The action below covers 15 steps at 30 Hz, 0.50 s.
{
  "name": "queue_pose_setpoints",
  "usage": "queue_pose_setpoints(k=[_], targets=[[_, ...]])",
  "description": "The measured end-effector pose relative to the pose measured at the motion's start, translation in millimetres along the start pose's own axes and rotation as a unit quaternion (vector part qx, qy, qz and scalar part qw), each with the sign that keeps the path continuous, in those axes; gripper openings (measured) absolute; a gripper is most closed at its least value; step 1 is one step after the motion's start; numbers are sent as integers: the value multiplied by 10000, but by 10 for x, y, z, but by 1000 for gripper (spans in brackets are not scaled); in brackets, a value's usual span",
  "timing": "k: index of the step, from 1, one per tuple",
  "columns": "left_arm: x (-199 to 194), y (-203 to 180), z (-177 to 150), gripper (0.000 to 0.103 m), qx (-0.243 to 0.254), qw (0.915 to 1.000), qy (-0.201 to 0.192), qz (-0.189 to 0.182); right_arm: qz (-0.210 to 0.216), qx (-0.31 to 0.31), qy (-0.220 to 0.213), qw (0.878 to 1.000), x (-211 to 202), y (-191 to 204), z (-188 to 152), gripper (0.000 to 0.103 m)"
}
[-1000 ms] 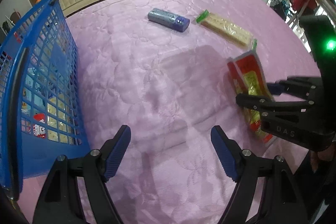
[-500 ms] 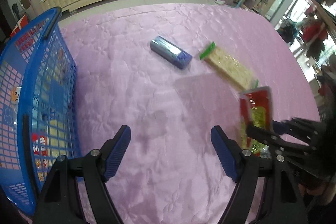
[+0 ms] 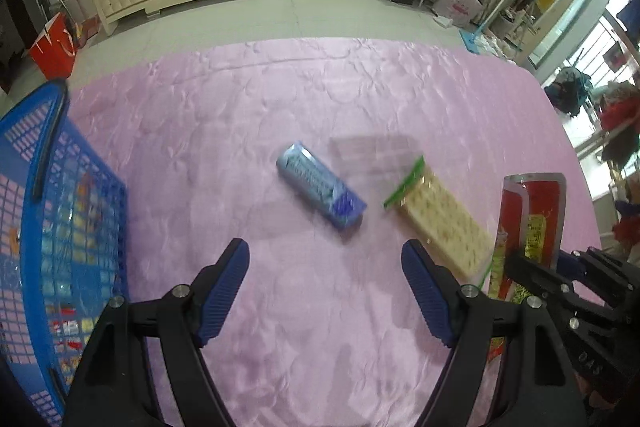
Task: Organize snacks
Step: 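Grasp the blue gum tube with the left gripper while the right holds the red-silver bag up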
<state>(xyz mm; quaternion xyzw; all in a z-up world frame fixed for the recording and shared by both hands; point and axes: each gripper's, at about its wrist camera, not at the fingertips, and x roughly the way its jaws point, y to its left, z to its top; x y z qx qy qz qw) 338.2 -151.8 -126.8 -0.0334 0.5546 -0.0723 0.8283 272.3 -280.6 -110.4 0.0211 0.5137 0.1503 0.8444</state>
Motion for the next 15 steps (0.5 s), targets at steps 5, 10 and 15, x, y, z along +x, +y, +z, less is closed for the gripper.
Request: queue_pose_setpoints(k=[5,10,15], targets=[[174,6,223,77,-144,9997,44,208,18,-116,47,9999,170,32,168,30],[481,44,344,77,-252,9984,303,397,68,-169,188,9997,348,27,260,30],[665,106,414,77,-399,9980,344,340,61,-184,291,9994,503,8,281,30]])
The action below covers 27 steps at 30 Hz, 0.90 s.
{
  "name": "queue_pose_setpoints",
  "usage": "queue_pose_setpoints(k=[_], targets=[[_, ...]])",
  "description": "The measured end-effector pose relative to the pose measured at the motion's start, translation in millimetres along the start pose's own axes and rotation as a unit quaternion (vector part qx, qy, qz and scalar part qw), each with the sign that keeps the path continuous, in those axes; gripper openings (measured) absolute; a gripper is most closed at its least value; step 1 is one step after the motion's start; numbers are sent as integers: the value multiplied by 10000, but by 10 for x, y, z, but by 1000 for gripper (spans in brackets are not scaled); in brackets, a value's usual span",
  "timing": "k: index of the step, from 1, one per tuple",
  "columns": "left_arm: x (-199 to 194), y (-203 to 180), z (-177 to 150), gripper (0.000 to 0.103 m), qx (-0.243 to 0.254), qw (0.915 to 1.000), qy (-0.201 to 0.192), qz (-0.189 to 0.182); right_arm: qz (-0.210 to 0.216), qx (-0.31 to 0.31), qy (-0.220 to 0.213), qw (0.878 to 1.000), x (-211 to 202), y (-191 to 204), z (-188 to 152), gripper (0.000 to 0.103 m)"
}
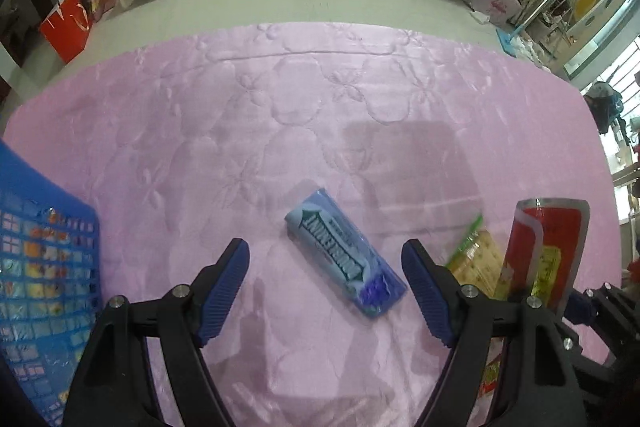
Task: Organize snacks
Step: 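Grasp the blue gum tube with the left gripper while the right holds the red-silver bag up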
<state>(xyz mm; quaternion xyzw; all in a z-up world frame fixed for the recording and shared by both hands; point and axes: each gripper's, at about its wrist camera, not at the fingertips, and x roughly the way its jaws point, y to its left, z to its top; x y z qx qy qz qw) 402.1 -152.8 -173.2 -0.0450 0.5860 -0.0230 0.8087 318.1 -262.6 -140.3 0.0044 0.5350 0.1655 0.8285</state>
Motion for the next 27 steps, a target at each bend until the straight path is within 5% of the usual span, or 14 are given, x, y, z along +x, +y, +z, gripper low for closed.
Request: queue_pose_setpoints(k=[3,13,27], targets=[[99,-68,7,77,162,9999,56,-14,29,33,45,10000,46,-14,-16,30],[101,-183,-149,32,550,9982,134,-218,86,199,110,9997,30,-64,-169,30],[-436,-80,-1123,29,1229,9903,36,-649,107,394,213,9989,-191,232,-662,30]])
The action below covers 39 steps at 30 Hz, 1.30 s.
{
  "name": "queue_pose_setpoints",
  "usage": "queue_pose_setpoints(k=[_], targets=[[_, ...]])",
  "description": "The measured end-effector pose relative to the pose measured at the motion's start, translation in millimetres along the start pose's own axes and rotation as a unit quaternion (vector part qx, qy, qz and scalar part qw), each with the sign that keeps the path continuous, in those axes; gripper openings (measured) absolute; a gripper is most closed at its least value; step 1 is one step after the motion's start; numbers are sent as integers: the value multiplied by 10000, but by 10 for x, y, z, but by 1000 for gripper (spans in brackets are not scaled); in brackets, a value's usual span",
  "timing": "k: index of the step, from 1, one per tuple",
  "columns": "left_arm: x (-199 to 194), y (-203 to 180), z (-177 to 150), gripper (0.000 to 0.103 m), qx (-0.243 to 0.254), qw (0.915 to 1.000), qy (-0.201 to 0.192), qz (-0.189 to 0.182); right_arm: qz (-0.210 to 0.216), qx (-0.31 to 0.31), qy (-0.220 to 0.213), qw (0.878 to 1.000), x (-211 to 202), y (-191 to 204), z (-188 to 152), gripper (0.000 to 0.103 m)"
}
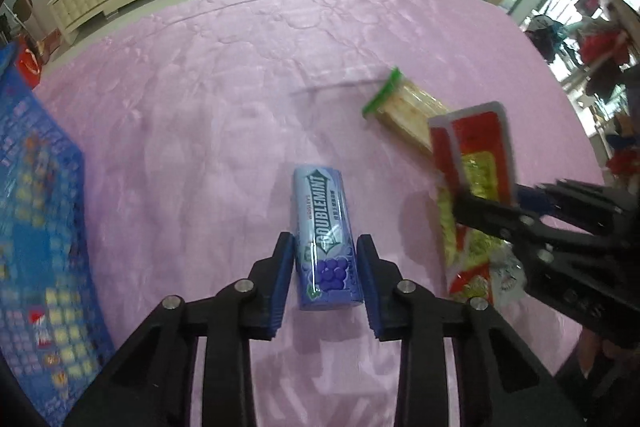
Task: Organize snacks
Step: 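Grasp the blue gum tube with the left gripper while the right holds the red-silver bag up, then carry the gum tube and red-silver bag over the basket and open the left gripper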
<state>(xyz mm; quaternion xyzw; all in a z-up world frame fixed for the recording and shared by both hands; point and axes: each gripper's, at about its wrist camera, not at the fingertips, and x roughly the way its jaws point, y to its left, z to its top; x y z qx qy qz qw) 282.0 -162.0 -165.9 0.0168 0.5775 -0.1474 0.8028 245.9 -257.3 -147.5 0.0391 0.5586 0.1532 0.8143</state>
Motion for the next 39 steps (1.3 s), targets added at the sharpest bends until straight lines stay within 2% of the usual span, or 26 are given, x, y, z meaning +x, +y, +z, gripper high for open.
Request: queue_pose_setpoints(k=[7,15,23,29,39], targets=[[-466,-124,-476,29,421,9985,-326,-90,-7,-10,-79,10000,-236,264,-248,30],[-1016,-77,-687,29,486,9951,-850,-169,38,-210,-365,9991,-628,676,-429,29],[-1732,230,-930,29,289,9890,-1442,-159,127,-605,-773,9951,-1010,1211,-417,30],[-2078,549,-1001,29,104,9849,-1731,4,264,-920,-988,9905,-1141,1597,-270,30],[-2419,1235,-1089,29,-281,9808,-1902,325,583,-1401,-1015,9832,-989,2288,62,30]])
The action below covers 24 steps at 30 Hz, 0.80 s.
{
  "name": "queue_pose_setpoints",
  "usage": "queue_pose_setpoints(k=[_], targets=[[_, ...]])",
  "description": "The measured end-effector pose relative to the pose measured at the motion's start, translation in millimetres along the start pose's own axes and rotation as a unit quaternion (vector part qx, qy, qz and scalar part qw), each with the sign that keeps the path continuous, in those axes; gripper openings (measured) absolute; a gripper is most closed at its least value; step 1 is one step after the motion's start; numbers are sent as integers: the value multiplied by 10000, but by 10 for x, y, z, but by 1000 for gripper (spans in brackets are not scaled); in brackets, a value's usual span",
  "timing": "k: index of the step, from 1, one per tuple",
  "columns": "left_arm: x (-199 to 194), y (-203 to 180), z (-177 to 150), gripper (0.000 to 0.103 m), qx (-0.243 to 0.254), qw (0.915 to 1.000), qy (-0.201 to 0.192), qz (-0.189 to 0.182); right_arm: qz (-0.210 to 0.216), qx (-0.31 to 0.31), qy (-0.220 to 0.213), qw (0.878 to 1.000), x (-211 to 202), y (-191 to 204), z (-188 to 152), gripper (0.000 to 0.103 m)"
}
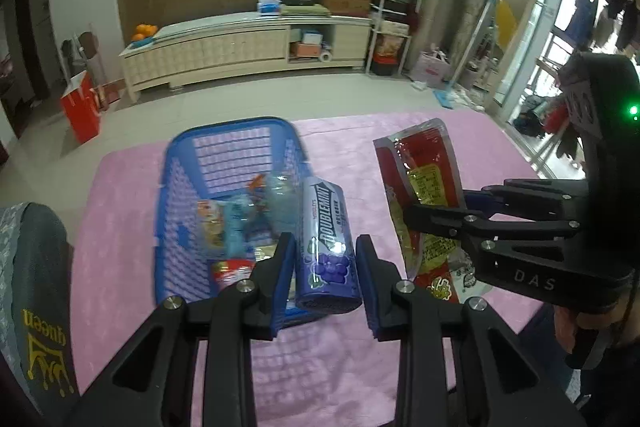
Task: Organize snacks
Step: 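Carry the gum tube and red-silver bag over the basket and open the left gripper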
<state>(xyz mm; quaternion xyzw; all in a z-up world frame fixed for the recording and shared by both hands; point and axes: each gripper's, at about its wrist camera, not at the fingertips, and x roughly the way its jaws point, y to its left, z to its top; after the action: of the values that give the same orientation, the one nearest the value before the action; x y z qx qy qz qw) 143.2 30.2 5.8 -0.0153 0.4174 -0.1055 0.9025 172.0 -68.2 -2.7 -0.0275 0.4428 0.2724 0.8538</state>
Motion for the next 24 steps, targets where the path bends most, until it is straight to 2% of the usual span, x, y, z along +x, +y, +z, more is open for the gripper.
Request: queue_pose_setpoints(k=[12,19,24], targets=[[212,720,37,29,-421,9985,180,306,234,-368,326,9985,523,367,362,30],[470,880,-40,29,-529,9972,458,261,251,-440,460,9977,691,435,358,30],[634,877,-120,27,-386,9973,557,282,164,-487,553,9971,747,447,313,30]])
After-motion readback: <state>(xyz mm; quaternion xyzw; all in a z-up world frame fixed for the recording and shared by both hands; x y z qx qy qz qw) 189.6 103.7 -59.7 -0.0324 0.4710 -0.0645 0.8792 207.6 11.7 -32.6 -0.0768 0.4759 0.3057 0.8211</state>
